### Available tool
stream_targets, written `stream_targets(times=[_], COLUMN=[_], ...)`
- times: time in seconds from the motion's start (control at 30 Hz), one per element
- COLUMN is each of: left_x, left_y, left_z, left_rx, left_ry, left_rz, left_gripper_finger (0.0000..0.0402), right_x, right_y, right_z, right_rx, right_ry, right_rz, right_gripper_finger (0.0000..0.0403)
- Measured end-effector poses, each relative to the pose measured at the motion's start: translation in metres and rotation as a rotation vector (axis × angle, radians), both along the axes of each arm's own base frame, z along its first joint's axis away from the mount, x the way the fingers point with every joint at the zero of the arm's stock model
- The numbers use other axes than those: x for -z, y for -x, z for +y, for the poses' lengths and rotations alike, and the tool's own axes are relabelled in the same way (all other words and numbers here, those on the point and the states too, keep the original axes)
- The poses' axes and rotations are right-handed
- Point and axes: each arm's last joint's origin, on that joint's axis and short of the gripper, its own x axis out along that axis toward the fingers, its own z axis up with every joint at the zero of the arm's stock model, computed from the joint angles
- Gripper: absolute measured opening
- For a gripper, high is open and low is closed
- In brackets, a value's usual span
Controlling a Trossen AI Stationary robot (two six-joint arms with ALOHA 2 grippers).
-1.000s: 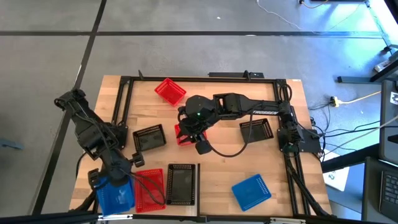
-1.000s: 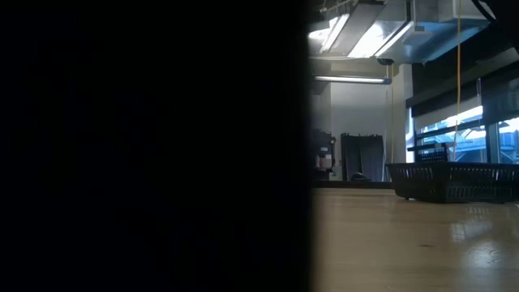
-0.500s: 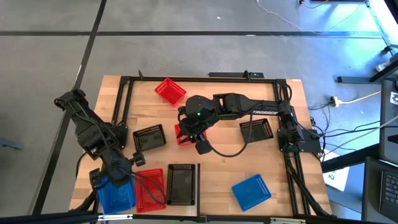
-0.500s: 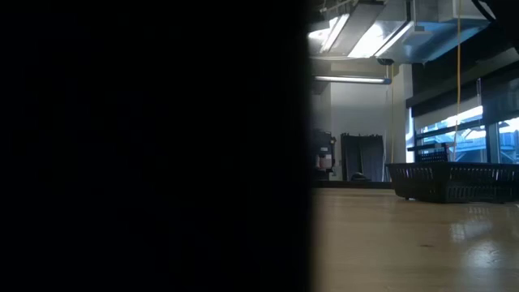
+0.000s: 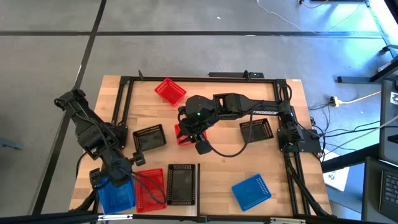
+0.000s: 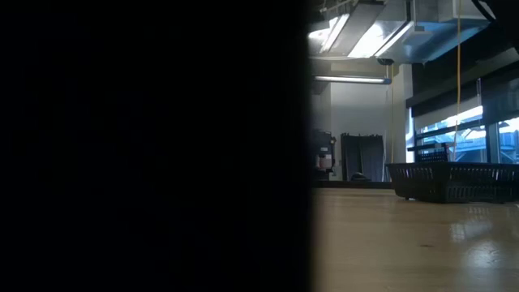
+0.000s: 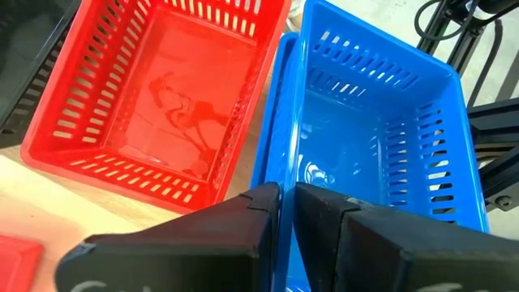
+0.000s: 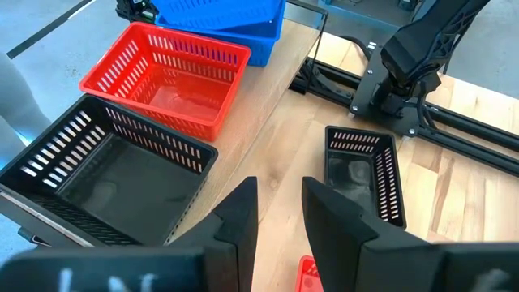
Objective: Stack baskets on shelf by color
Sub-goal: Stack the left blue bin on top of the other blue bin on the shelf, then stack the bottom red bin on top of the other red bin on the shelf
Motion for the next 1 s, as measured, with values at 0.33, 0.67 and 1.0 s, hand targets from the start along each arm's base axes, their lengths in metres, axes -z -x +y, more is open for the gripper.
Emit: stream_targets(times=[0.33,0.67,1.0], left_x=[-0.0004,-0.0010,-0.0006], left_y=[0.0002,-0.0005,0.0001], left_z=[-0.0008,-0.0016,-0.0011], left_rx=[0.014,0.016,0.015], left_ry=[0.020,0.030,0.024], left_rz=[0.010,0.003,0.010], left_gripper_finger=[0.0028,0.0028,0.0085], right_x=[-0.0002,-0.0002,-0.0002], right_y=[0.0001,0.0001,0.0001], right_z=[-0.0001,0.0000,0.0000], right_rx=[0.000,0.000,0.000], right_ry=[0.000,0.000,0.000], right_rz=[-0.001,0.000,-0.001], right_gripper_finger=[0.0099,0.0099,0.0099])
